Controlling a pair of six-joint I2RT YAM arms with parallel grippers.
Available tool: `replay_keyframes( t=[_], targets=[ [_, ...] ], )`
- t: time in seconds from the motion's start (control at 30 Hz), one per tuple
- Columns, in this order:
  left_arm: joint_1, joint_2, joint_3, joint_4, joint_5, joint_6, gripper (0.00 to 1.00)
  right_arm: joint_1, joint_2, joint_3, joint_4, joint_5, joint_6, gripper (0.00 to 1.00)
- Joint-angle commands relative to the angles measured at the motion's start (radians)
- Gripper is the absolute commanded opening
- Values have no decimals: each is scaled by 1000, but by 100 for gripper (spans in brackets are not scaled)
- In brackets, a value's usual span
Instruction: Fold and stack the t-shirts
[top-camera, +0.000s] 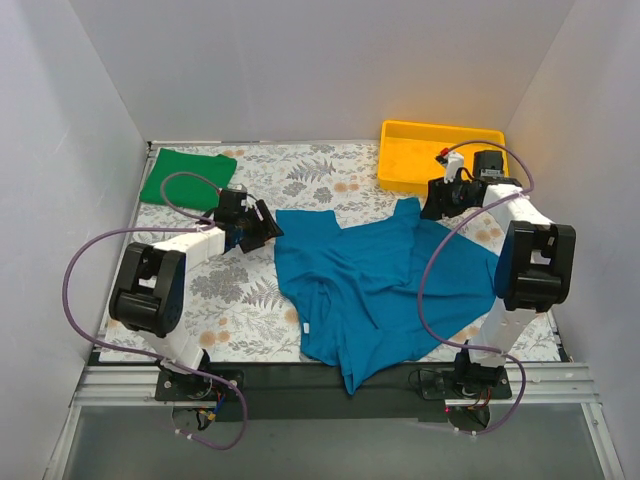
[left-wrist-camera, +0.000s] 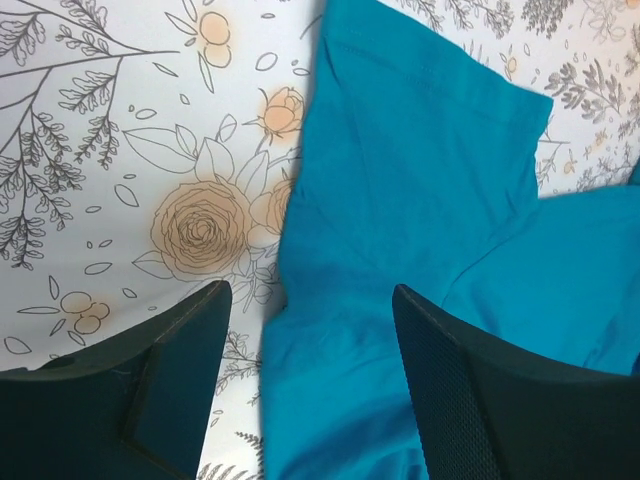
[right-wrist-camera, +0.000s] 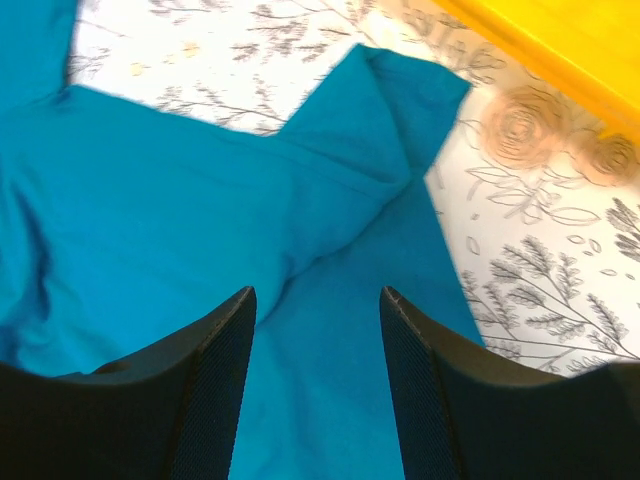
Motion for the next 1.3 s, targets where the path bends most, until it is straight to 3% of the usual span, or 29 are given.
replay_keyframes(
  t=[0.0, 0.13, 0.37, 0.5, 0.53, 0.6, 0.83, 0.93, 0.97, 1.0, 1.1, 1.27],
  targets=[
    [0, -73, 29, -29, 28, 57, 64, -2, 48, 7, 72, 109, 67, 59],
    [0, -169, -37, -43, 31, 77, 64, -4, 110, 22, 69, 207, 58, 59],
    [0, -324, -170, -55, 71, 73, 64, -4, 165, 8, 14, 224, 0, 57],
    [0, -393, -202, -76, 96, 65, 64, -4, 150, -33, -29, 270, -70, 37],
    [0, -408, -202, -84, 99, 66, 63, -8, 142, -58, -43, 291, -84, 20],
    [1, -454, -198, -111, 99, 69, 62, -17, 104, -90, -53, 313, -110, 2],
    [0, -580, -216, -171, 102, 85, 62, -125, -123, -295, -122, 477, -305, 1],
    [0, -611, -245, -171, 122, 82, 61, -201, -214, -372, -187, 465, -428, 1],
    [0, -618, -250, -171, 128, 83, 61, -217, -256, -383, -204, 453, -466, 10],
    [0, -621, -256, -171, 131, 85, 61, -231, -277, -380, -222, 437, -477, 32],
    [0, -632, -262, -174, 136, 95, 61, -257, -329, -336, -245, 354, -494, 56],
    [1, -675, -250, -214, 120, 123, 62, -258, -285, -204, -253, 215, -456, 61]
  ],
)
